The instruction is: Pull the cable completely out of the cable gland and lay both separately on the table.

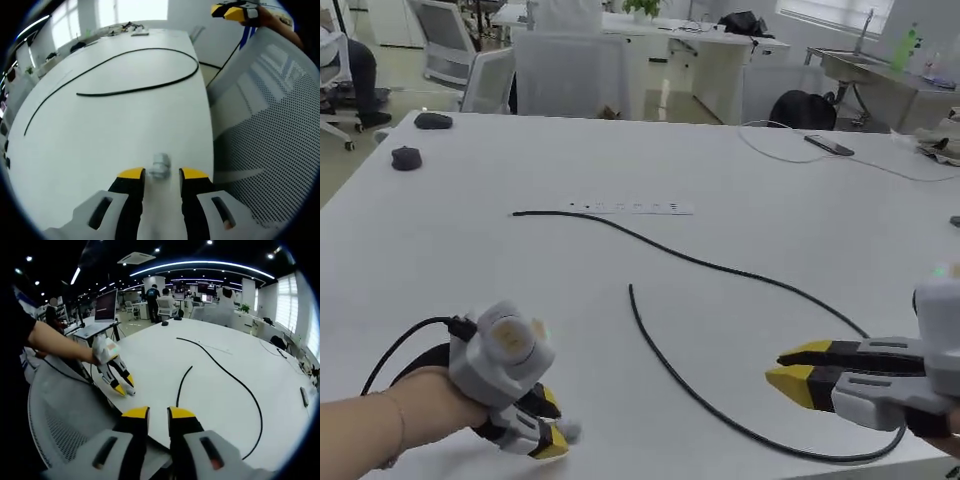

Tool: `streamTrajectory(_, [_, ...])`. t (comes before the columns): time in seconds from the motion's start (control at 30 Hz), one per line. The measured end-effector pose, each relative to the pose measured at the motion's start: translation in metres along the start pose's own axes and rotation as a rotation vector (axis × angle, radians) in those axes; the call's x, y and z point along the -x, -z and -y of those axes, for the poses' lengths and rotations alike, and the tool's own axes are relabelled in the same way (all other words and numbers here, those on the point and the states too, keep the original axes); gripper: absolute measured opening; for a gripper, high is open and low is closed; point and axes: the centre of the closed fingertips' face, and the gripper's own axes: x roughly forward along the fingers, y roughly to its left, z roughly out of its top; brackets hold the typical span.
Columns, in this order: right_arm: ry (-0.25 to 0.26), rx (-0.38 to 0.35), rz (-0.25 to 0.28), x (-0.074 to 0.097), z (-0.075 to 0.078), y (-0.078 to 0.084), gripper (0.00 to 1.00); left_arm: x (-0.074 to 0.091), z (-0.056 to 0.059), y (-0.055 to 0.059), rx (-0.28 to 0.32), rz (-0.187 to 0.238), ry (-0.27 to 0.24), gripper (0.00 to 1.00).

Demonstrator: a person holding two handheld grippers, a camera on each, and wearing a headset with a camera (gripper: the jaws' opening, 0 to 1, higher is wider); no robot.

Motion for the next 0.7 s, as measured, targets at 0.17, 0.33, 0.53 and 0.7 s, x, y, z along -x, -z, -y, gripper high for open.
streamTrajectory(0.17, [-0.003,-0.018,-0.021,-0.003,-0.007,0.004,0.15,0.038,0.002,-0.010,0.047,0.049,-0.024,0.34])
streamTrajectory(0.33, [-0.029,-0.022,-0.057,-0.011,-0.020,0.010,0.17,0.106,0.010,-0.018,0.114,0.110,-0.094,0.34])
streamTrajectory(0.53, [-0.062,-0.031,-0.087,-0.018,-0.029,0.015,0.19,0.175,0.020,-0.018,0.248,0.227,-0.208,0.34])
streamTrajectory(0.7, [-0.078,-0.041,-0.116,-0.020,-0.034,0.020,0.22,0.207,0.028,-0.008,0.349,0.303,-0.310,0.34])
